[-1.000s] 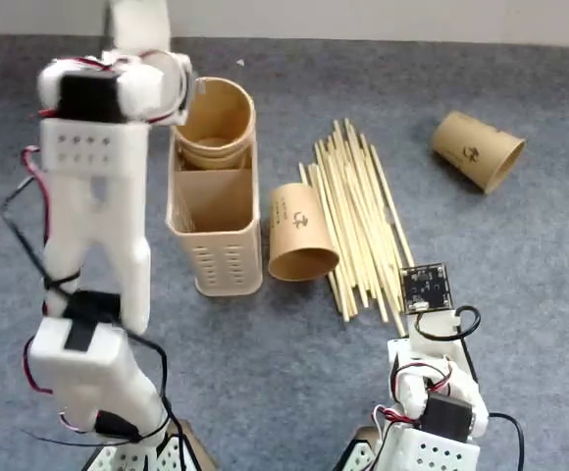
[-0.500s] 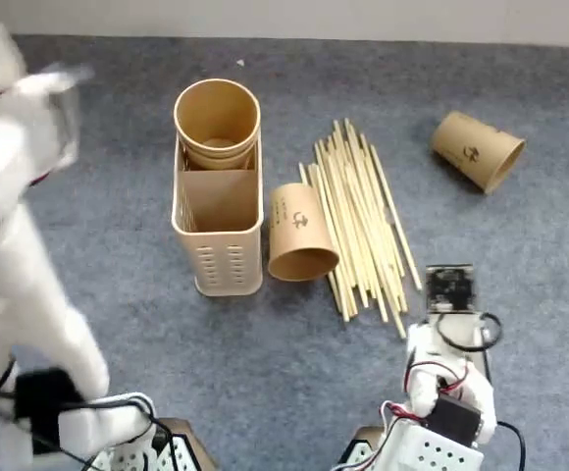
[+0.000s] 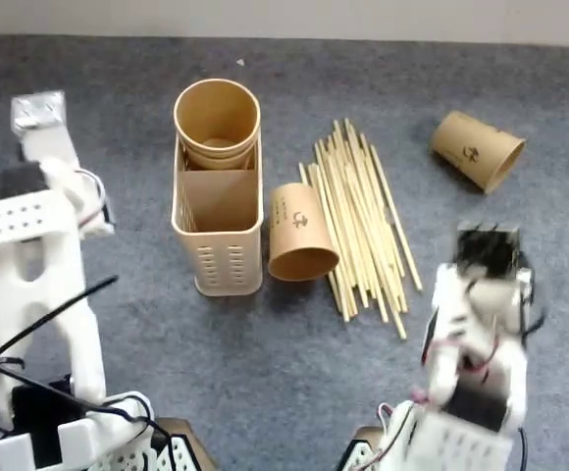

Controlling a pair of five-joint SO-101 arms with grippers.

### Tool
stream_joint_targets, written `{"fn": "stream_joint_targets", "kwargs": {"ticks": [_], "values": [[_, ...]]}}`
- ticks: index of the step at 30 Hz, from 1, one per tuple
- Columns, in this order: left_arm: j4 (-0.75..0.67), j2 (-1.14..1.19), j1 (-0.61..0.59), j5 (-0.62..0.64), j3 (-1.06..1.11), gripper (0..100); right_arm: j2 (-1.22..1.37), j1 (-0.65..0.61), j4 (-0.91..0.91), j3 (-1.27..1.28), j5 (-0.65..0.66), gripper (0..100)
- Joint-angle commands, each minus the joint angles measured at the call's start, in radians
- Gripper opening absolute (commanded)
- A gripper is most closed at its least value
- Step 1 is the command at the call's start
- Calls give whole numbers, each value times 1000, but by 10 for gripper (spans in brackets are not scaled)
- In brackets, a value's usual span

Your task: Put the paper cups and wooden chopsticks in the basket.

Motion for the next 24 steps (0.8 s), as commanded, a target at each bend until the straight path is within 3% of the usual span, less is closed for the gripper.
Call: {"fn": "stream_joint_targets", "kwargs": {"ticks": [1,5,8,15,24], "values": [[-137,-31,53,32,136,105,495,56,-240,-265,-282,152],[-190,-27,36,29,206,105,961,67,-318,-556,-617,152],[-259,-24,24,29,255,105,1296,67,-358,-789,-767,152],[-379,-24,25,29,325,105,1905,62,-369,-1310,-904,155],[-379,-22,25,29,329,105,2235,59,-369,-1661,-931,155]]}}
